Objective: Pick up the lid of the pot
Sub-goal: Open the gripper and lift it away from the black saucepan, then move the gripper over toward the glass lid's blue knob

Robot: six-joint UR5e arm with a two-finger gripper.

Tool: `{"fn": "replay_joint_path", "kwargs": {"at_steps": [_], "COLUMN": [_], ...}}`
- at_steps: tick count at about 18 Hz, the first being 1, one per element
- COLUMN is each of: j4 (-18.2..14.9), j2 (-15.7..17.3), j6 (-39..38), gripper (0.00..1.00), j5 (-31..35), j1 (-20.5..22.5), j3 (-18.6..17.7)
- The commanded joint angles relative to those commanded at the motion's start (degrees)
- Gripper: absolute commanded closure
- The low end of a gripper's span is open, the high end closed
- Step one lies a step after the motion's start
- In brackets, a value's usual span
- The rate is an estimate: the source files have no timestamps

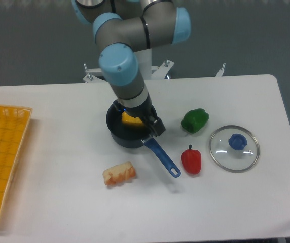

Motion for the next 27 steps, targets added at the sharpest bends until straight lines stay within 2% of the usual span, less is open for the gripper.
{"fn": "replay_joint_path", "kwargs": {"at_steps": [6, 10, 11, 14, 18, 21, 27], "j4": [0.09, 0.44, 0.44, 0.18, 0.35, 3.33, 4.04], "j2": [0.52, 0.88, 0.88, 0.79, -0.87, -2.63, -4.83], "j6": [0.35, 0.7, 2.53, 14.55, 24.06, 26.27, 28.04], "gripper": [0.0, 0.0, 0.0, 0.0, 0.0, 0.0, 0.0], "j5": [-2.99, -3.43, -3.43, -3.78, -7.2, -7.47, -7.38], "j1": [3.51, 10.09, 12.11, 18.7, 25.57, 27.42, 29.09], "j3": [1.58, 1.58, 1.76, 2.11, 2.64, 2.46, 0.97]}}
